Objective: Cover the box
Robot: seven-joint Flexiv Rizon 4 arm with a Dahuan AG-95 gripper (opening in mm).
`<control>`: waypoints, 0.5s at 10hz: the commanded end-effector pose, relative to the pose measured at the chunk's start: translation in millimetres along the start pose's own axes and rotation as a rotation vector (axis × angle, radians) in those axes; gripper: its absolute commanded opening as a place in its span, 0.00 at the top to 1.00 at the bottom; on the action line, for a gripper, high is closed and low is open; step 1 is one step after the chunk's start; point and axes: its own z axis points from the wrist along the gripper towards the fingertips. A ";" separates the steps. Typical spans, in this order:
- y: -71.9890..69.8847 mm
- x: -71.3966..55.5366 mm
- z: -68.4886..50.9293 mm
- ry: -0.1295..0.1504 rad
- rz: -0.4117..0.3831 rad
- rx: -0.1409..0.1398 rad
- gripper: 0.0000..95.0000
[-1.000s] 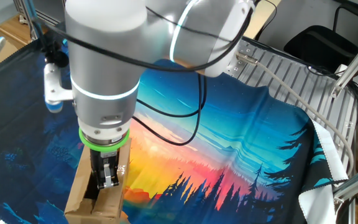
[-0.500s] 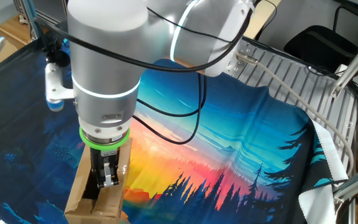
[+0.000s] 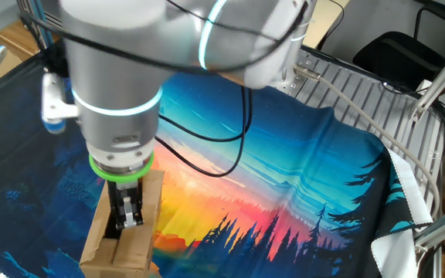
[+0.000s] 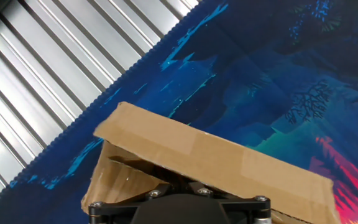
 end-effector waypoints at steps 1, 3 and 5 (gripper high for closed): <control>-2.5 1.0 -8.0 0.006 0.002 0.009 1.00; -6.2 -0.3 -21.0 0.030 -0.002 0.017 1.00; -5.7 -4.4 -38.9 0.048 -0.010 0.029 1.00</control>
